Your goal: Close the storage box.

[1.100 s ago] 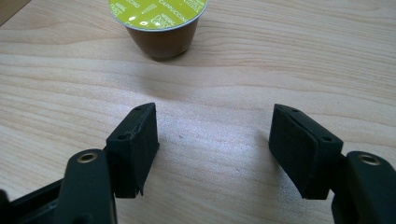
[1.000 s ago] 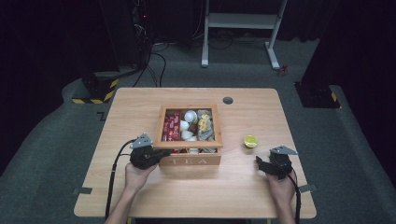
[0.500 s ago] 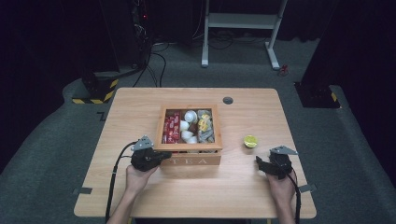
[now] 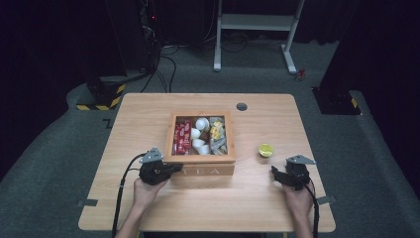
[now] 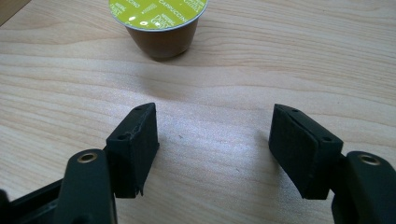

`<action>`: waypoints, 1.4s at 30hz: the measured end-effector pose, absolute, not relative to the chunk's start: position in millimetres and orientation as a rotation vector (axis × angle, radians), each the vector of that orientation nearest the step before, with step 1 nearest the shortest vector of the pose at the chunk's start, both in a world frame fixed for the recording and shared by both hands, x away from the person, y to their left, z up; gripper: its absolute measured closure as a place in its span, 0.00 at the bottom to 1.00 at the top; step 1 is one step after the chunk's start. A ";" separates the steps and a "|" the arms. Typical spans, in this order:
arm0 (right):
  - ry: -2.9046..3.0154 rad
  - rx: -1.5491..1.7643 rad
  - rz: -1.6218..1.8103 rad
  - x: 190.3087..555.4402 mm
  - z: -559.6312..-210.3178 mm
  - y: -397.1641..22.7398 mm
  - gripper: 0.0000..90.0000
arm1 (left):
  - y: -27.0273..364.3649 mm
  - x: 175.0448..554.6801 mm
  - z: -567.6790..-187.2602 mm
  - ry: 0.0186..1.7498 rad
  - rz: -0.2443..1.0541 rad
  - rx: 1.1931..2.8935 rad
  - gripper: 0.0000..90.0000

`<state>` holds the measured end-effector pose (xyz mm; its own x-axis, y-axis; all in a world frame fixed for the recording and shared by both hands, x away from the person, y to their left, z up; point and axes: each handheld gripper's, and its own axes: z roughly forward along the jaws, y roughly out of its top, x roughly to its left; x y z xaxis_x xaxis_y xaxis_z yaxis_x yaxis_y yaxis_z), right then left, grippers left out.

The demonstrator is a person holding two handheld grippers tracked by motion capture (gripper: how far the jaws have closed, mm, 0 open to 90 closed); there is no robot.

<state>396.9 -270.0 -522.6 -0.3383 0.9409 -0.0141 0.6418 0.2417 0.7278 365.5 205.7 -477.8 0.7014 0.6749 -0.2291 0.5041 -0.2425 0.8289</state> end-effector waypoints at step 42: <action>2.066 1.445 0.880 396.9 -522.6 -270.0 0.36 | 245.0 346.8 -447.7 0.970 0.335 1.796 0.75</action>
